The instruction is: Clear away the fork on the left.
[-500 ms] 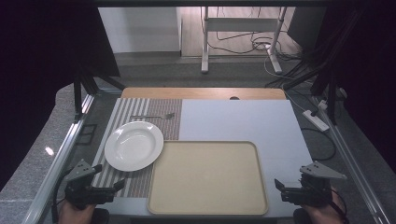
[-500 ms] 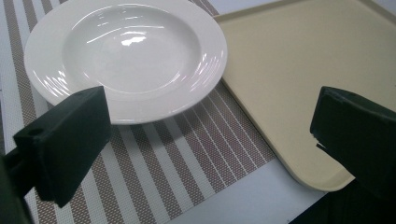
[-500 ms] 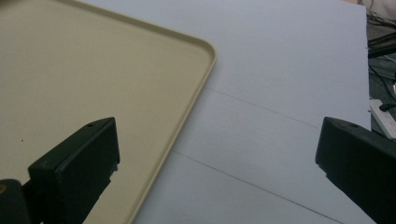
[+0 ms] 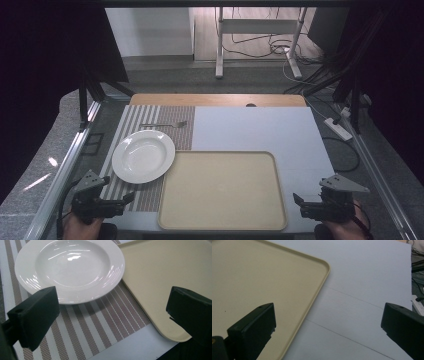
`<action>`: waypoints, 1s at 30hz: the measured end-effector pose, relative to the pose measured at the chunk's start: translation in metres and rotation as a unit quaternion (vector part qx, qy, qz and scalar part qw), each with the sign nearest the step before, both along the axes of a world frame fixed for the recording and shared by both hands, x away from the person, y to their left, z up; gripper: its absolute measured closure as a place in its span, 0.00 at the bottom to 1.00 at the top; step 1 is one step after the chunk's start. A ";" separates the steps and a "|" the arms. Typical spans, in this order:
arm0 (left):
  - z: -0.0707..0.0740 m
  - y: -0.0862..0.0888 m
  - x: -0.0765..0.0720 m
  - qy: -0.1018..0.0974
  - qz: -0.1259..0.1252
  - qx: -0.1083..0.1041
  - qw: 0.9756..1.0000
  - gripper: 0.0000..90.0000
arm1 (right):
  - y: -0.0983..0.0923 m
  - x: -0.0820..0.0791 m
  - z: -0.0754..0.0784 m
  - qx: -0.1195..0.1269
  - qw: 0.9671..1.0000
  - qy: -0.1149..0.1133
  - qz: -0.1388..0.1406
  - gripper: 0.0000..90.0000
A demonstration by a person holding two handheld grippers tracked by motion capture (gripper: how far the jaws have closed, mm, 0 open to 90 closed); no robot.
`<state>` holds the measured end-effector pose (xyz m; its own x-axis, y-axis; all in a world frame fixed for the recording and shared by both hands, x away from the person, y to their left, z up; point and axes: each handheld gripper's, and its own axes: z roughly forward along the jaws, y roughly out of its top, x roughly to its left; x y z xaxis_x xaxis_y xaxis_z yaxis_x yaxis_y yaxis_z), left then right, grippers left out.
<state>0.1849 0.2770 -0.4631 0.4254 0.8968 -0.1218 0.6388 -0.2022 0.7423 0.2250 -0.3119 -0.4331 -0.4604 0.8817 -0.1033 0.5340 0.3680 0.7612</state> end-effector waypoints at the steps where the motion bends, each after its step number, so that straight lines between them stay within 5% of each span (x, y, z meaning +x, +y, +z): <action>1: 0.000 0.000 0.000 0.000 0.000 0.000 1.000 0.00 | 0.000 0.000 0.000 0.000 1.000 0.000 0.000 0.00; 20: 0.000 -0.003 0.004 0.010 -0.015 0.011 1.000 0.00 | 0.005 0.005 -0.001 -0.013 1.000 0.007 0.004 0.00; 30: -0.002 -0.010 0.016 0.027 -0.021 0.041 0.999 0.00 | 0.006 0.005 -0.002 -0.016 1.000 0.008 0.006 0.00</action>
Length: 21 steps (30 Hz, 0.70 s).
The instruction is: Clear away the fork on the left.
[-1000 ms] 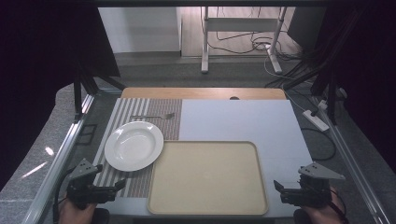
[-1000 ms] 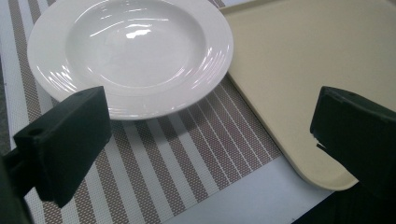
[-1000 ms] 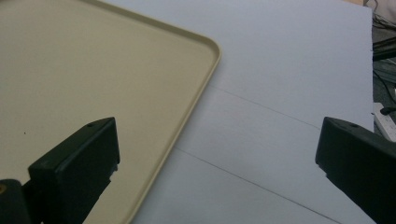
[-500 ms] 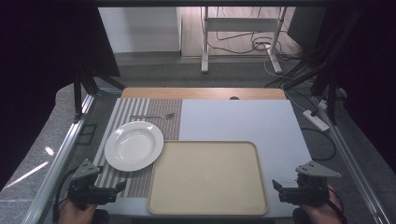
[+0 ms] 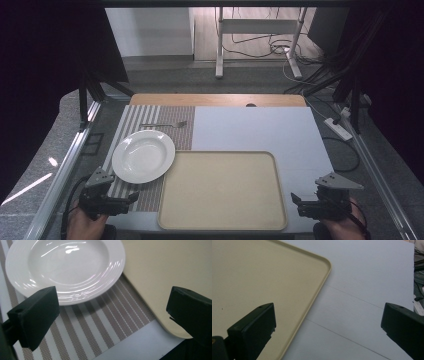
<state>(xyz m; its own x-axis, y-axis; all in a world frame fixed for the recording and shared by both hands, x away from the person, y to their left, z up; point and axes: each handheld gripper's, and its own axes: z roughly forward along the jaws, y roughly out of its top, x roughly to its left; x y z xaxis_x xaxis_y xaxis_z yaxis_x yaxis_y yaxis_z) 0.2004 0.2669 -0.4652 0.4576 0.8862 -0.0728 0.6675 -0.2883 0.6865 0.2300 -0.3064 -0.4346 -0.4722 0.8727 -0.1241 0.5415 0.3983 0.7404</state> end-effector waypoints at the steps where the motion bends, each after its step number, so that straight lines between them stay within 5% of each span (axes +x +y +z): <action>1: 0.000 0.000 0.001 0.001 -0.001 -0.001 1.000 0.00 | 0.000 0.000 0.000 0.000 1.000 0.000 0.000 0.00; 21: -0.008 0.001 0.034 0.022 -0.024 -0.032 0.999 0.00 | 0.001 0.001 -0.001 -0.003 1.000 0.006 -0.003 0.00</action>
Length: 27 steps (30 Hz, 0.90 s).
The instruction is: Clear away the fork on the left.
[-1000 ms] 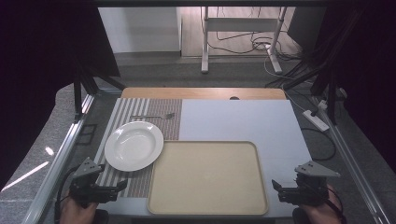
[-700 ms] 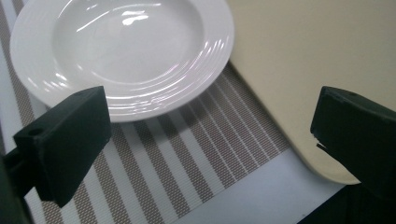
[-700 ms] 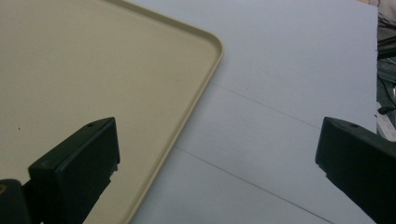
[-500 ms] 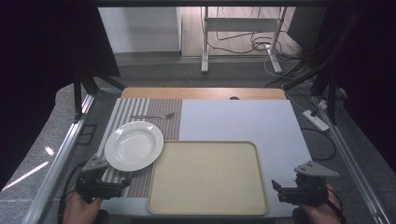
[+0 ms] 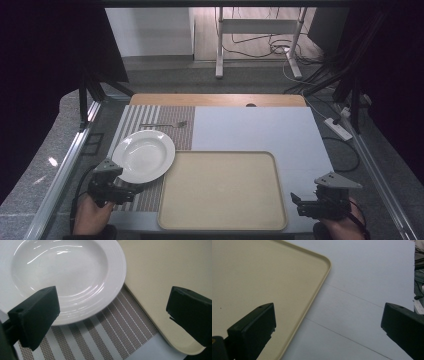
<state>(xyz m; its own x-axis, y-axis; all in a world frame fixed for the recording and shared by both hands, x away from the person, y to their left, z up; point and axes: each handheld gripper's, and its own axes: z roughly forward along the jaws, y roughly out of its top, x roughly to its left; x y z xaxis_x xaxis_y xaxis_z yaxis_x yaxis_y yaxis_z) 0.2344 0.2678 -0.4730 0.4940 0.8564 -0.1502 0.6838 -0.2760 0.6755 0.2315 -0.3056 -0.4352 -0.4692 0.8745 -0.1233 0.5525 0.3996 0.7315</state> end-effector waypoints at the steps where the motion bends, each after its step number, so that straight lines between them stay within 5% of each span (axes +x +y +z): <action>1: 0.000 0.000 0.002 0.000 -0.001 0.000 1.000 0.00 | 0.000 0.000 0.000 0.000 1.000 0.000 0.000 0.00; 12: -0.001 -0.002 0.031 -0.006 -0.017 0.003 1.000 0.00 | 0.000 0.000 0.000 0.000 1.000 -0.001 0.003 0.00; 27: -0.004 -0.011 0.081 0.015 -0.024 -0.004 1.000 0.00 | 0.001 0.000 0.000 -0.001 1.000 0.000 0.004 0.00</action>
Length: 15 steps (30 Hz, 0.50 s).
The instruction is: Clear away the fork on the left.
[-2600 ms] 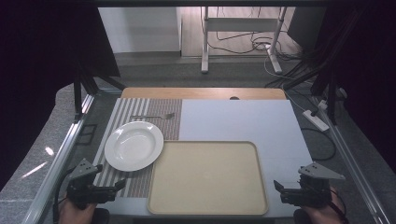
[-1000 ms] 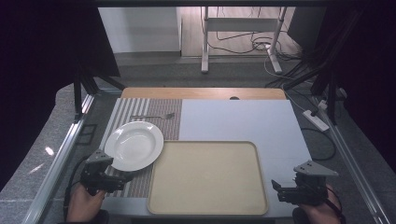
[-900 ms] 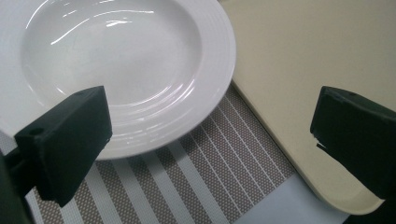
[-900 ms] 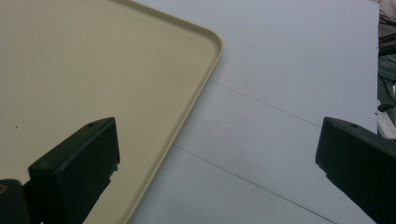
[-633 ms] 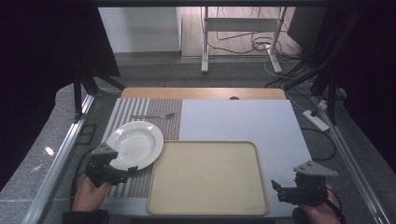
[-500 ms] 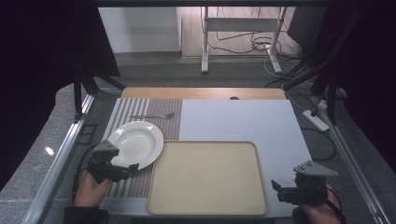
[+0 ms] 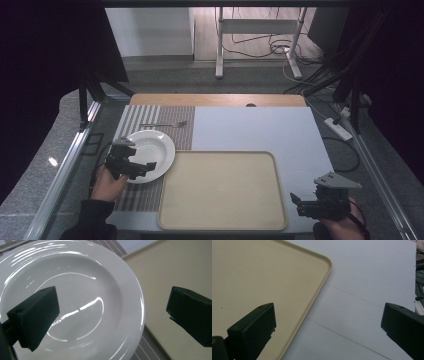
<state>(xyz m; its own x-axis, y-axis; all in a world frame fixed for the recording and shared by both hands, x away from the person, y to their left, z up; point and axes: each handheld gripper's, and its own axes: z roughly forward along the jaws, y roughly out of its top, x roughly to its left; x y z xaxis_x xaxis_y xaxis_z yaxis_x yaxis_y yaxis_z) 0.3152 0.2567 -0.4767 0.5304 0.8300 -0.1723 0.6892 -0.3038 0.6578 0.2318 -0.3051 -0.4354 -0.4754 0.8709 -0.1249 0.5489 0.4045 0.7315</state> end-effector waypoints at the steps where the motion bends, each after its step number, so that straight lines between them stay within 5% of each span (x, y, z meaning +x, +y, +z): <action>1: 0.000 0.000 0.000 0.000 0.000 0.000 1.000 0.00 | 0.000 0.000 0.000 0.000 1.000 0.000 0.000 0.00; 15: -0.004 -0.003 0.048 -0.002 0.016 0.008 1.000 0.00 | 0.001 0.001 0.000 -0.002 1.000 0.002 0.000 0.00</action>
